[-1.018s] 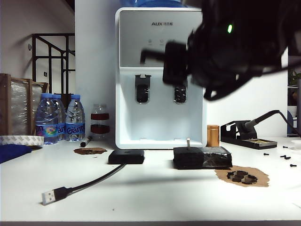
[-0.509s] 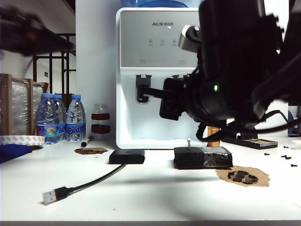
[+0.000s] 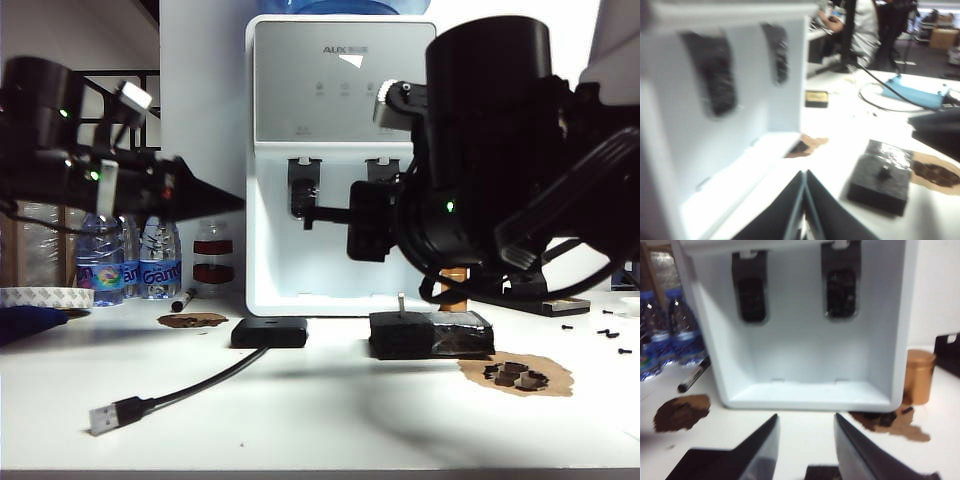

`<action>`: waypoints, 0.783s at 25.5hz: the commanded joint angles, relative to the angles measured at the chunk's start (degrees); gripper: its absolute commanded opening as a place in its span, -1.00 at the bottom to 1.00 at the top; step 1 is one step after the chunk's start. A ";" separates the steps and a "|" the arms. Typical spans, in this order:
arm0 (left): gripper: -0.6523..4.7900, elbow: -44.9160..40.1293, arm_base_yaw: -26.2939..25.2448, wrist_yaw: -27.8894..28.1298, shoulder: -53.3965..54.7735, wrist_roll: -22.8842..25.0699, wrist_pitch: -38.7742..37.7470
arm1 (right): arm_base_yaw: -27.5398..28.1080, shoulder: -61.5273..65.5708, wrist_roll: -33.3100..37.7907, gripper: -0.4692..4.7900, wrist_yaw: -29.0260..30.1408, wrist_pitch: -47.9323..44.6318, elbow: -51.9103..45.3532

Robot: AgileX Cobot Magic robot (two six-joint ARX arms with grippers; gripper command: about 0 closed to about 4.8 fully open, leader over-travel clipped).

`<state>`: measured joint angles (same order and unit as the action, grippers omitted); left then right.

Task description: Take the USB flash drive out of the black sponge and insert it into the slot on top of the black USB adpator box.

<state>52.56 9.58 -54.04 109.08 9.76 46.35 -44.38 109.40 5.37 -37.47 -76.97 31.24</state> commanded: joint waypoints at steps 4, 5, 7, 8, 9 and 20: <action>-0.78 0.33 5.03 -1.31 1.57 2.45 -0.81 | 0.90 2.78 -0.83 -0.14 0.22 -1.57 0.52; -0.78 0.33 6.51 -1.07 1.64 2.47 -1.73 | 0.90 3.45 -0.59 -0.14 0.28 -1.55 0.50; -0.78 0.33 8.31 -0.98 1.84 2.49 -2.10 | 0.90 4.20 -0.09 -0.14 0.17 -1.55 0.50; -0.78 0.33 9.05 -0.70 1.90 2.51 -2.08 | 0.90 4.57 0.33 -0.14 0.17 -1.57 0.52; -0.78 0.33 9.75 0.02 1.92 2.54 -2.08 | 0.90 4.74 0.66 -0.14 0.15 -1.55 0.52; -0.78 0.52 16.28 10.23 6.84 5.51 -0.63 | 1.40 6.86 1.70 -0.14 0.20 0.22 2.82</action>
<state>52.73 25.93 -44.07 115.42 14.70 43.99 -43.31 116.51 6.90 -37.28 -77.19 33.36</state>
